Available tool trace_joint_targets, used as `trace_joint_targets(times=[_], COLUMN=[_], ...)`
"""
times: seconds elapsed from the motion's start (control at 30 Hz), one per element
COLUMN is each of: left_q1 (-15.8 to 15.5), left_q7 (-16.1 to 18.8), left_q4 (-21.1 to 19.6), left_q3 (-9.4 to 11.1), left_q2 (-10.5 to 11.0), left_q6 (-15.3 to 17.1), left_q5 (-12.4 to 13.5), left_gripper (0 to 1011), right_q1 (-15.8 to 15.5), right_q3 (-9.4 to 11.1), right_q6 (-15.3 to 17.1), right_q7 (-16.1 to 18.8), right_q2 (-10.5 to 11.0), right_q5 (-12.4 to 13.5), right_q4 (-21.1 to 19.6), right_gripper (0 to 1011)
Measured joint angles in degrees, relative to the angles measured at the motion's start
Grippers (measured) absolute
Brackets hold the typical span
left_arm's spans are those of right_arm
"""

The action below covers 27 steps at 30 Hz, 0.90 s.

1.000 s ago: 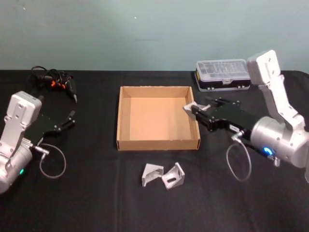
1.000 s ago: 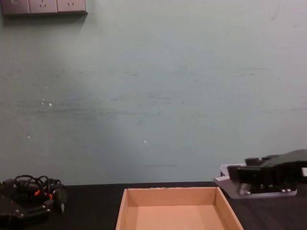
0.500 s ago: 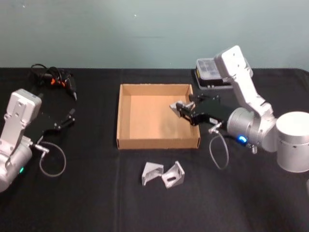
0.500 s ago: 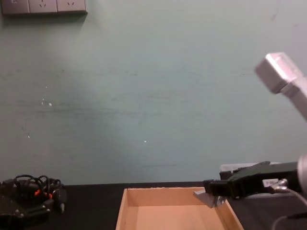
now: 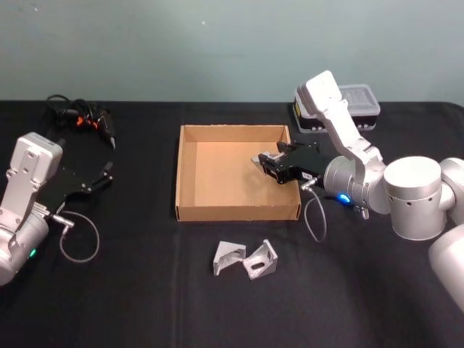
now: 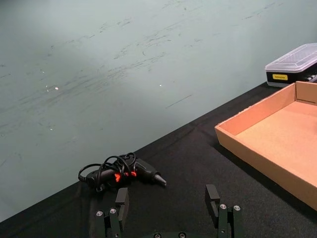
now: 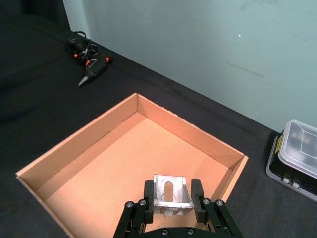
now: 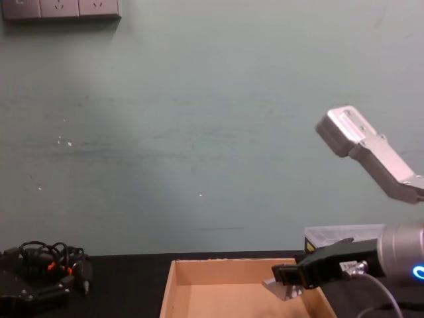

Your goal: Use one hand to pick up the angle iron from the table and place it into the box.

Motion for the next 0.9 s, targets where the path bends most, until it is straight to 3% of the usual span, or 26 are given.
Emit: trace_joint_targets(times=[0.3,0.9], left_q1=[0.0,0.0], left_q7=[0.0,0.0], left_q4=[0.0,0.0], left_q3=[0.0,0.0], left_q2=[0.0,0.0], left_q6=[0.0,0.0], left_q5=[0.0,0.0], left_gripper=[1011,1011], right_q1=[2.0,2.8], right_q3=[0.2,0.8], right_q6=[-0.8,-1.4], right_q7=[0.4,1.1], right_q2=[-2.1,-4.0], right_q5=[-1.7,-3.0], right_q4=[4.6,7.5], right_gripper=[449,449])
